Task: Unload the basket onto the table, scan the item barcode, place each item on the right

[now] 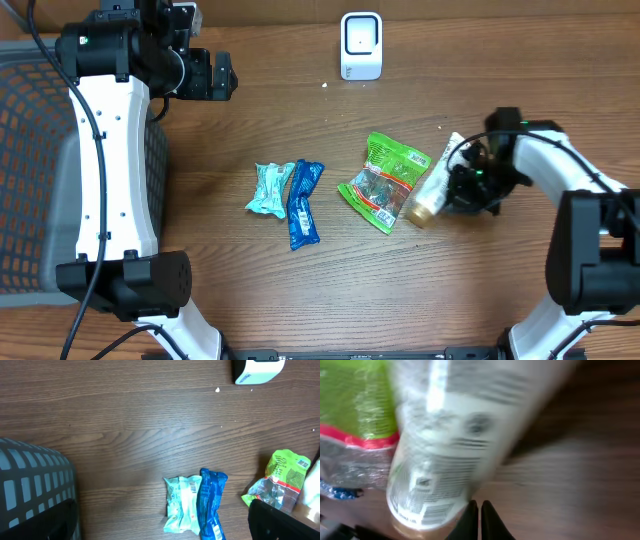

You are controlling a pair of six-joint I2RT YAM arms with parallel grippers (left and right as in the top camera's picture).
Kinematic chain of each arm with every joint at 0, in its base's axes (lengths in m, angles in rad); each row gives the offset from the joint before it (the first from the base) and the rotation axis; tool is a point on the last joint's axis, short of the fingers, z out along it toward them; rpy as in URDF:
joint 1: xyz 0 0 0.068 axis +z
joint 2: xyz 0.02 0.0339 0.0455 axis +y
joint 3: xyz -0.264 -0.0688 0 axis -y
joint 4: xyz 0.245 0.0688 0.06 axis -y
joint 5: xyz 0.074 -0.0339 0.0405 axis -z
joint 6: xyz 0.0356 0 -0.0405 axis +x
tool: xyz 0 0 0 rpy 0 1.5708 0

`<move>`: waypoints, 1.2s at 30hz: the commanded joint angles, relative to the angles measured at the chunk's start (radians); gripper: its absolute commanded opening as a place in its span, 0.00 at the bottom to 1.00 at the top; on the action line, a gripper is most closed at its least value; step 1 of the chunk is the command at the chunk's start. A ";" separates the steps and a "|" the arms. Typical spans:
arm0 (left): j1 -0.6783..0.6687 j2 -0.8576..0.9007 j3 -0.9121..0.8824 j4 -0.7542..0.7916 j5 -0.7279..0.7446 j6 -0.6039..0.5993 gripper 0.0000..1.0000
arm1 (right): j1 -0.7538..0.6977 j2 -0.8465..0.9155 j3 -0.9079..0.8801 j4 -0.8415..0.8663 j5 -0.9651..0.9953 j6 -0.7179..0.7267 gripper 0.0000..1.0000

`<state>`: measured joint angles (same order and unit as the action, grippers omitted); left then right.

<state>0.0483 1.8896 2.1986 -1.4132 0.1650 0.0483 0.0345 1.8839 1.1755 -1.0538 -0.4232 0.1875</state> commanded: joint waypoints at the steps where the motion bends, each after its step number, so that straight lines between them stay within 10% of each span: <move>1: 0.003 0.005 -0.004 0.003 0.011 -0.003 1.00 | 0.097 -0.023 -0.004 0.063 -0.049 -0.002 0.12; 10: 0.003 0.005 -0.004 0.003 0.011 -0.003 1.00 | 0.196 -0.023 0.000 0.441 0.056 -0.011 0.22; 18: 0.003 0.005 -0.004 0.003 0.011 -0.003 1.00 | 0.174 -0.023 0.162 0.319 0.056 -0.086 0.28; 26: 0.003 0.005 -0.004 0.003 0.011 -0.003 1.00 | 0.133 -0.022 0.277 0.245 0.170 -0.362 0.86; 36: 0.003 0.005 -0.004 0.003 0.011 -0.003 0.99 | 0.079 0.080 0.245 0.291 0.195 -0.422 0.72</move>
<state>0.0483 1.8896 2.1986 -1.4132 0.1650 0.0483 0.1337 1.9095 1.4330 -0.7727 -0.2428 -0.2367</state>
